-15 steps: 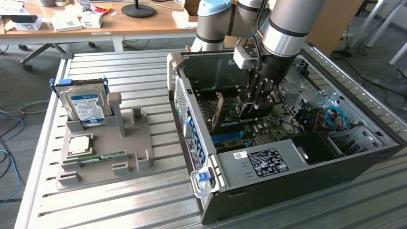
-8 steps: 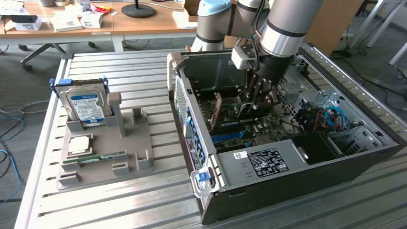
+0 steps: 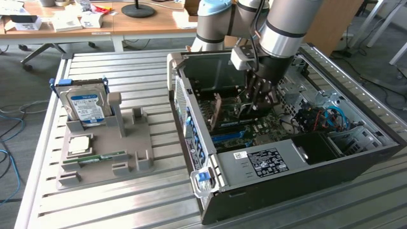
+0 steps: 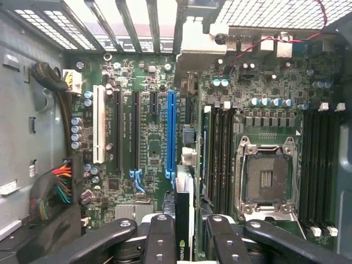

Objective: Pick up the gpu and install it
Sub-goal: 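Insert the gpu into the slot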

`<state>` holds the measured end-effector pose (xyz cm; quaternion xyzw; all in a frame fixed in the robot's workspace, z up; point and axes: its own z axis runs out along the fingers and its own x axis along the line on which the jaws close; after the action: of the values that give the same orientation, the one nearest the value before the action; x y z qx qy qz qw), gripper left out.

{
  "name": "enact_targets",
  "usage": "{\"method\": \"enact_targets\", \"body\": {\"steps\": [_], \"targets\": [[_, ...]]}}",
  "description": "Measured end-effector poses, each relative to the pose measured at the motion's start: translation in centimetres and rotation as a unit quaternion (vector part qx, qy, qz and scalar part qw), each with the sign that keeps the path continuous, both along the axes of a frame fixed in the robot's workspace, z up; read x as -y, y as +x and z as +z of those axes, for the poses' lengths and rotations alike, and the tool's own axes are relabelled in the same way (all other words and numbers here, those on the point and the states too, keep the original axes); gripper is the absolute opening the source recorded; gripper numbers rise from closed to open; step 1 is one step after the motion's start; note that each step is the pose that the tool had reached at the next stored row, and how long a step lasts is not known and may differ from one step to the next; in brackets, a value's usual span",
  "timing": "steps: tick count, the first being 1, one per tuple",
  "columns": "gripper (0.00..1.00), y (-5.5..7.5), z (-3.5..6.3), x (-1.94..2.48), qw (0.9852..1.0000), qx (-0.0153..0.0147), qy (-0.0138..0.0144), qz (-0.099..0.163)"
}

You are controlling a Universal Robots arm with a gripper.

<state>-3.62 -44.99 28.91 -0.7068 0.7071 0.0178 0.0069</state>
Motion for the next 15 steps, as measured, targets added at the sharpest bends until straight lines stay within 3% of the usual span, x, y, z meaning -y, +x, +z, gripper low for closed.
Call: {"method": "enact_targets", "body": {"steps": [6,15], "targets": [[0.27,0.00,-0.03,0.39,1.0000,0.0000,0.0001,0.000],[0.27,-0.02,-0.94,0.62,1.0000,0.0005,0.0000,0.000]]}}
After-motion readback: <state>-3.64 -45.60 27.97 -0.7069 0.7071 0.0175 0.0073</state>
